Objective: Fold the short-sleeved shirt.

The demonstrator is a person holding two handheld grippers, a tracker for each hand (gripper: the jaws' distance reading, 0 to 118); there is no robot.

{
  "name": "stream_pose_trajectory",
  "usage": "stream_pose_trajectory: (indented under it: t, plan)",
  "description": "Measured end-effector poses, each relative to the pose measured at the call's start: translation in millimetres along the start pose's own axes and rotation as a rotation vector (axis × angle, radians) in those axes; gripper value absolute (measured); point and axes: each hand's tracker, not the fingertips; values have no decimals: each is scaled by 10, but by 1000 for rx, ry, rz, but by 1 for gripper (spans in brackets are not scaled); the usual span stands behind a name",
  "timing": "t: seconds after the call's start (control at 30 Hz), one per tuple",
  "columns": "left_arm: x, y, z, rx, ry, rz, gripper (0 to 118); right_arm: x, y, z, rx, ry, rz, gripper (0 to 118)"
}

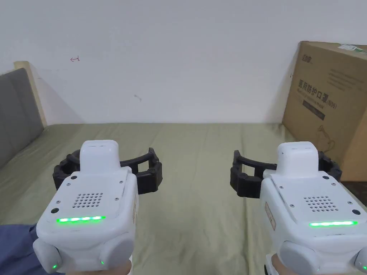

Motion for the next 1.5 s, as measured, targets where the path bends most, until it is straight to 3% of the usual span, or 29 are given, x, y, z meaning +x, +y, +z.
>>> stream_pose_trajectory:
  t: [0.2,0.6,0.7,0.73,0.77,0.8,0.83,0.87,1.07,1.5]
  plan:
    - [-27,-2,9,-7,0,11,118,-63,26,27,11,-9,25,118]
    - [-36,-12,35,1,-21,-19,118,44,15,-10,-7,-71,-68,118]
    - [-33,5,49,8,-36,-35,113,61,18,-29,-16,-71,-86,112]
    - [-30,12,54,9,-41,-41,105,66,16,-30,-18,-69,-92,100]
    - [-30,17,52,9,-47,-46,93,68,12,-29,-18,-69,-93,77]
    - [-30,21,53,6,-54,-49,72,59,12,-30,-17,-73,-91,41]
    - [-27,27,55,-1,-63,-52,26,60,4,-48,-27,-90,-82,4]
    - [-22,29,41,-15,-68,-58,0,72,-4,-76,-52,-106,-76,4]
    - [-62,-33,-32,-65,-107,-12,0,260,-68,-70,-67,-89,-209,4]
    - [37,-97,-41,-81,-141,-16,0,407,-131,-82,-127,-119,-229,3]
